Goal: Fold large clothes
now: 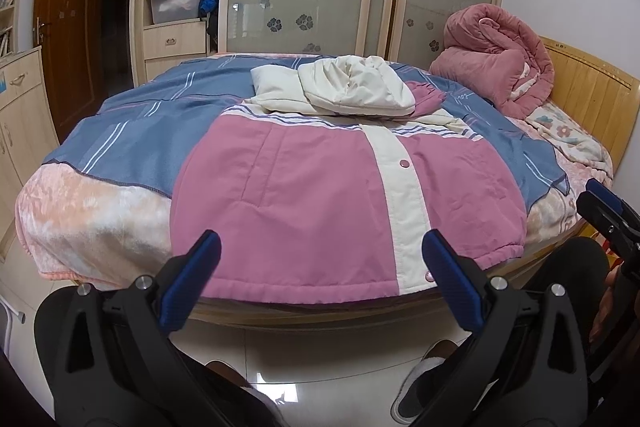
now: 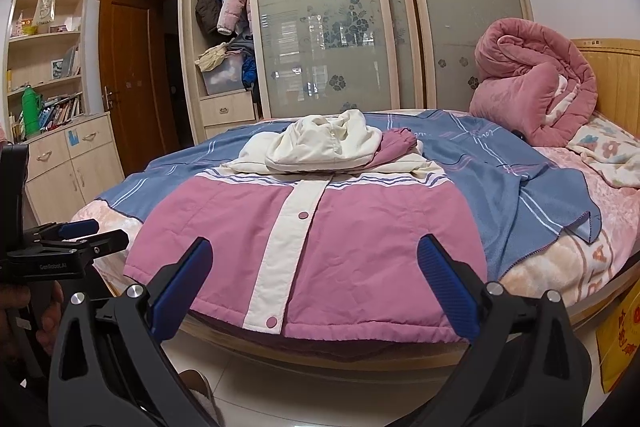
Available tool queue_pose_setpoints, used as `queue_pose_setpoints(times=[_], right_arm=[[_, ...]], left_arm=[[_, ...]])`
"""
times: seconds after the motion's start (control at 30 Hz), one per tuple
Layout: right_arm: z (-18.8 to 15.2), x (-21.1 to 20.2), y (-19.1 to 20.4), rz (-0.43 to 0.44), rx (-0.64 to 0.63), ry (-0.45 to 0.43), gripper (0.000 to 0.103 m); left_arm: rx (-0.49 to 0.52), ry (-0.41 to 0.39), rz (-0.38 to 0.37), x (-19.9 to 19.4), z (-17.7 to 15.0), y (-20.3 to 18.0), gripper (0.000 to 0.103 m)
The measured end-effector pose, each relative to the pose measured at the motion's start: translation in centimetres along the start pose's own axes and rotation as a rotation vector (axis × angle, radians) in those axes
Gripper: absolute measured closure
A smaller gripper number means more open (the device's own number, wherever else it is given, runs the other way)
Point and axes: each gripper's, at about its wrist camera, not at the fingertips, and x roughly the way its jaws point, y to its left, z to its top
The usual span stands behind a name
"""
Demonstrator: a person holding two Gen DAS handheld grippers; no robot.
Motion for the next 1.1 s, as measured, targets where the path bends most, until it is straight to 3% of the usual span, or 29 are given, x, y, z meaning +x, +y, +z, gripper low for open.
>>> queue_pose_setpoints(times=[0.43, 0.6, 0.87, 0.97, 1.1], right_arm=[[0.2, 1.0, -0.8, -0.006, -0.001, 0.022, 0.001], [1.2, 1.7, -3.1, 0.014, -0.038, 0.047, 0.001], [2.9, 6.2, -13.3, 0.117, 0.033, 0.244, 0.001], [2.2, 9.1, -17.9, 0.204, 0.104, 0.339, 0.003], [0.4, 12.8, -21.0, 0.296, 0.142, 0.451, 0.028]], left_arm=[[0.001, 0.030, 0.007, 1.4, -0.1, 0.6, 0.002], [0.028, 0.032, 0.029, 2.0, 0.2, 1.7, 0.002], [0.080, 0.061, 0.047, 3.8, 0.9, 6.5, 0.002], [0.073, 0.074, 0.085, 4.3, 1.1, 8.2, 0.002], [0.055, 0.105, 0.116, 5.3, 1.1, 9.8, 0.002]])
